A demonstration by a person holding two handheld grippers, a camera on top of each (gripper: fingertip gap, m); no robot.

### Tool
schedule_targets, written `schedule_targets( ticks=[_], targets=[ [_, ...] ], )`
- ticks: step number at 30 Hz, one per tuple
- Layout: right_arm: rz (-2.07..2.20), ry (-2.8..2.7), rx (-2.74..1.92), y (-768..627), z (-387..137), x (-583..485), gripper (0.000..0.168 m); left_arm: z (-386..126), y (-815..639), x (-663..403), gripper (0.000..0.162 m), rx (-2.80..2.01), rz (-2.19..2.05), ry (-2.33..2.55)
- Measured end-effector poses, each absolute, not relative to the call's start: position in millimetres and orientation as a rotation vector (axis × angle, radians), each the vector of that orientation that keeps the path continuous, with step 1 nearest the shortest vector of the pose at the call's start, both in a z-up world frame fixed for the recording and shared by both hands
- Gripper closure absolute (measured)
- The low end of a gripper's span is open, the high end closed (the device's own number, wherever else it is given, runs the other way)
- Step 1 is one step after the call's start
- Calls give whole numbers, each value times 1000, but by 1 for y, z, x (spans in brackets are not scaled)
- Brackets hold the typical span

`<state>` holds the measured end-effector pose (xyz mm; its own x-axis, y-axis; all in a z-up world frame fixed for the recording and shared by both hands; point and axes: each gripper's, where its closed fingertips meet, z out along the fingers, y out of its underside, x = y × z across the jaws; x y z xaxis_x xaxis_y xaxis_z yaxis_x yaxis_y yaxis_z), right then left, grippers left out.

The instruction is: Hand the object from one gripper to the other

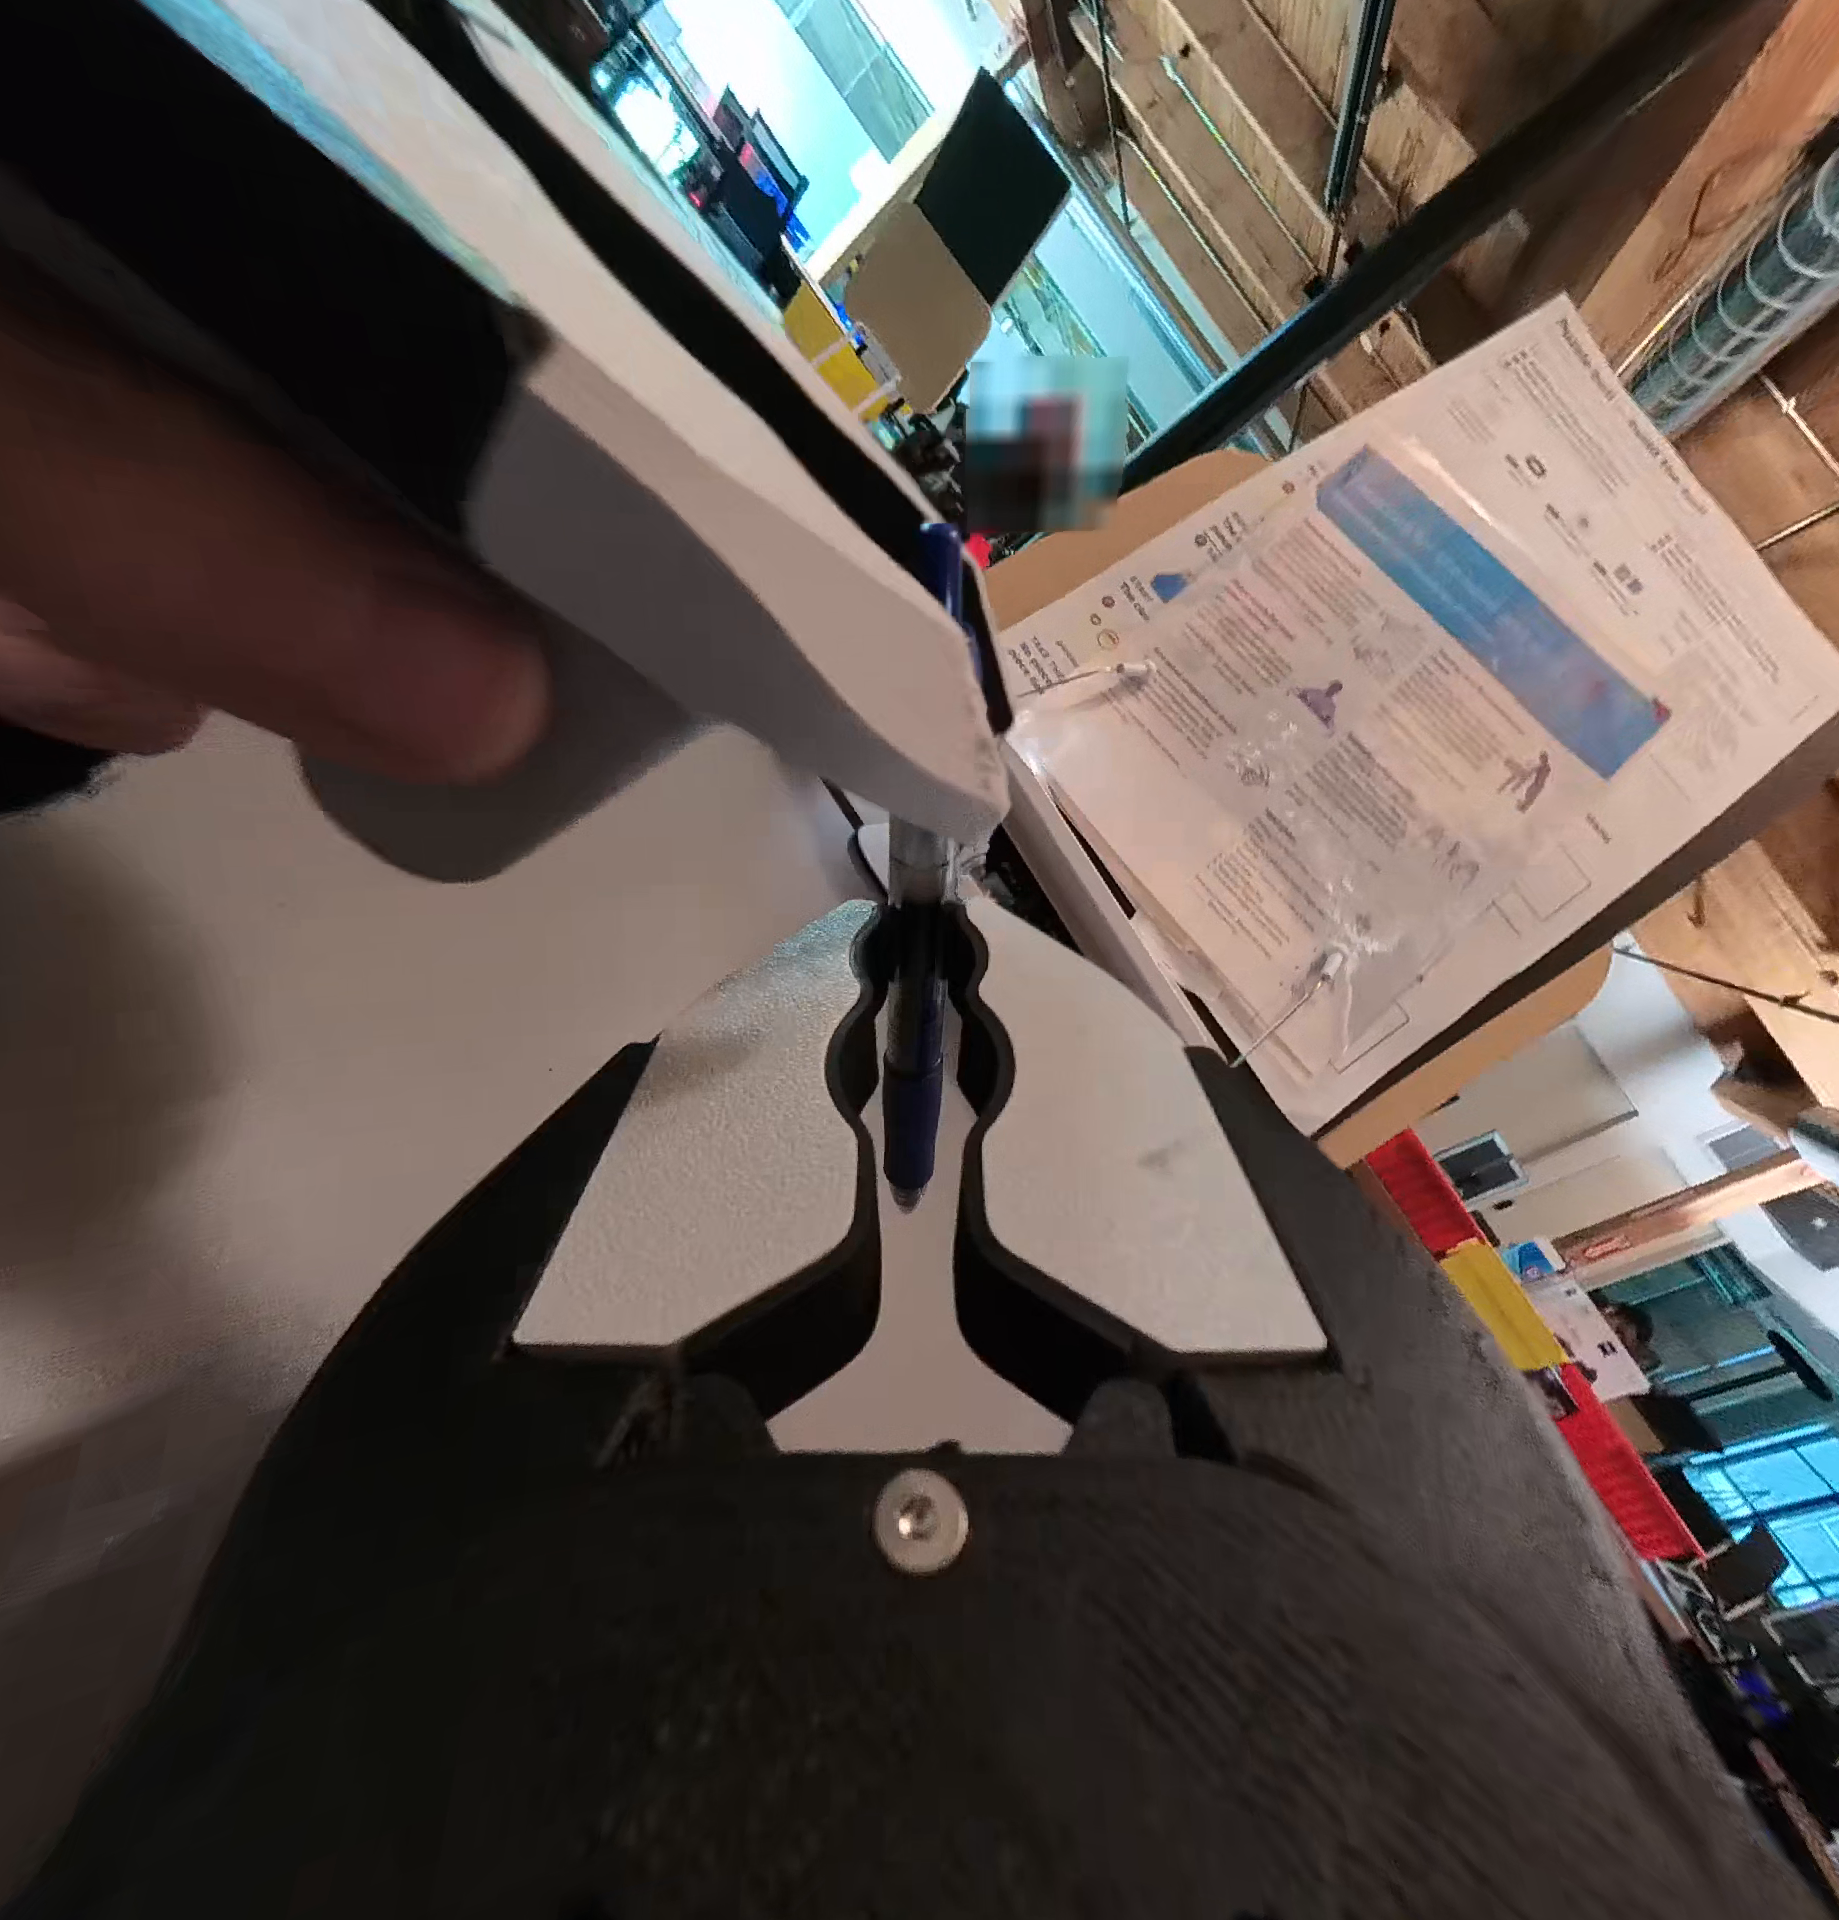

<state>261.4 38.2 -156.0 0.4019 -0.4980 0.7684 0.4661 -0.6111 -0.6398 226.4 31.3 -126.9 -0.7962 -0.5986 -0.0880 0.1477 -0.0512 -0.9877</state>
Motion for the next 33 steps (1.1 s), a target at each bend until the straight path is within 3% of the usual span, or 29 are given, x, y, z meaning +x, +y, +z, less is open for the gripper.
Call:
schedule_targets(
  ticks=[1, 4, 8, 11, 16, 21, 27, 30, 33],
  targets=[
    [-1349, 24, -1765, 40, -156, 260, 158, -128, 32, 227, 143, -491, -1899, 1719],
    [-1273, 3, -1769, 42, -159, 258, 158, -129, 35, 229, 145, -503, -1919, 1758],
    [-927, -16, -1828, 48, -178, 248, 120, -119, 45, 224, 147, -464, -2102, 1758],
    [-697, 46, -1888, 44, -192, 247, 113, -106, 61, 217, 147, -366, -2255, 1713],
    [-181, 58, -1707, 58, -172, 206, 129, -92, 83, 206, 147, -228, -2472, 1635],
    [-18, 59, -1645, 60, -164, 194, 156, -84, 86, 192, 147, -131, -2609, 1614],
    [-365, 83, -1625, 56, -155, 218, 158, -84, 94, 218, 148, -384, -2513, 1511],
    [-678, 187, -1593, 41, -148, 246, 157, -108, 87, 242, 127, -593, -2310, 1609],
    [-859, 162, -1620, 38, -149, 251, 157, -123, 67, 243, 124, -699, -2278, 1715]
  ],
)
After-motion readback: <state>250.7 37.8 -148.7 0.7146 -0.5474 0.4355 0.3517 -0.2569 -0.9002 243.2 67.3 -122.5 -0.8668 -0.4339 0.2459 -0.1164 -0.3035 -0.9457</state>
